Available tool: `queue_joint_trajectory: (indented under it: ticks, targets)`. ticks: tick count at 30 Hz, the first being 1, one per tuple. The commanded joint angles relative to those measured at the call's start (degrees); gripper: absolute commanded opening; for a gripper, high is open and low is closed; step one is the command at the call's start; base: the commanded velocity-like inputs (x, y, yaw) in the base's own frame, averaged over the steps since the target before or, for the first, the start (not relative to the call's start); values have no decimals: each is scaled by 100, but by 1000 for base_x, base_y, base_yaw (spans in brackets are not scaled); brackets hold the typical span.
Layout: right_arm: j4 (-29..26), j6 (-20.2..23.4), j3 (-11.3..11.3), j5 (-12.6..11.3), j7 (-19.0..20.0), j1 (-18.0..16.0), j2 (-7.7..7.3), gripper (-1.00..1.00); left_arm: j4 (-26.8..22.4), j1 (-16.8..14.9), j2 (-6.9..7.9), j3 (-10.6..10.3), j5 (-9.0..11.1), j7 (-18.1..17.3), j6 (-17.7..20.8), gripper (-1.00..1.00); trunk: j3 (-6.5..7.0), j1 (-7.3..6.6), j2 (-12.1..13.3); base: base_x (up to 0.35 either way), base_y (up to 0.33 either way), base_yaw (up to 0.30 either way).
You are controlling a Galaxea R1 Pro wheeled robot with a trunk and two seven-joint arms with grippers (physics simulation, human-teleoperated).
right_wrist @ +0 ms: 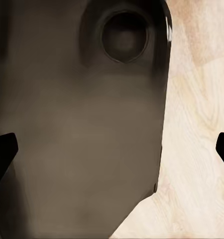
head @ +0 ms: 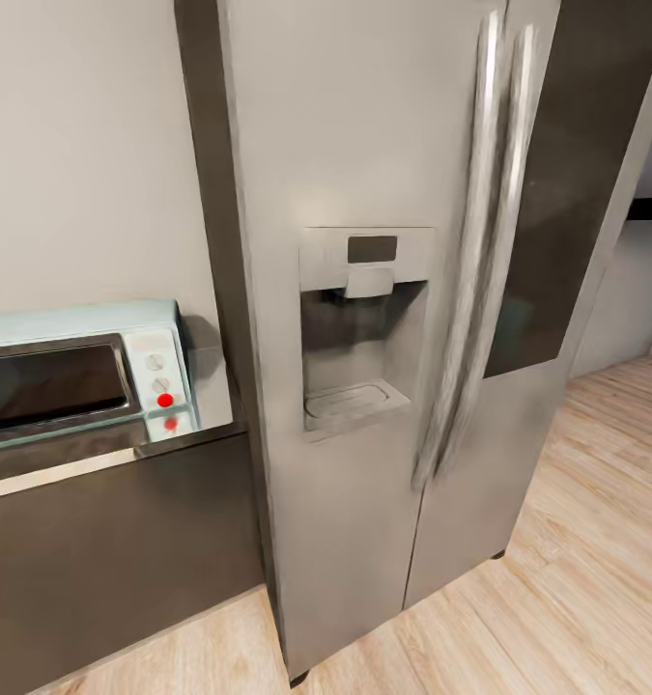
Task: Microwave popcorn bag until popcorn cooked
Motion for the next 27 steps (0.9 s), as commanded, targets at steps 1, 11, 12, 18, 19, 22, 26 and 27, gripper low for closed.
queue_joint_trajectory:
  ticks: [1,11,12,18,19,22,26,27]
  targets:
    - [0,0,0,0,0,-1,0,100,0,-1,0,0,0,0,0,100,-3,0,-2,0,0,0]
    - [-27,-16,39,16,-9,-9,-8,100,-142,-9,-24,63,38,-26,-121,100,-3,0,-2,-5,0,0]
    - [-27,-17,41,17,-9,-9,-8,100,-148,-9,-22,65,40,-25,-128,100,-3,0,-2,-140,0,0]
    - [-28,-19,44,28,-9,-9,-3,100,-158,-9,-24,73,52,-10,-219,100,-3,0,-2,-302,0,0]
    - [-27,-22,44,34,-9,-9,-2,100,-158,-9,-25,72,52,-10,-222,100,-3,0,-2,-340,0,0]
    - [-29,-22,23,8,-9,-9,1,100,-158,-9,-26,73,53,-9,-227,100,-3,0,-2,-344,0,0]
    - [-28,-18,31,0,-9,-9,15,100,-158,-9,-26,72,53,-9,-228,100,-3,0,-2,-346,0,0]
    - [-27,-18,32,0,-9,-9,16,100,-158,-9,-25,71,53,-9,-228,100,-3,0,-2,-346,0,0]
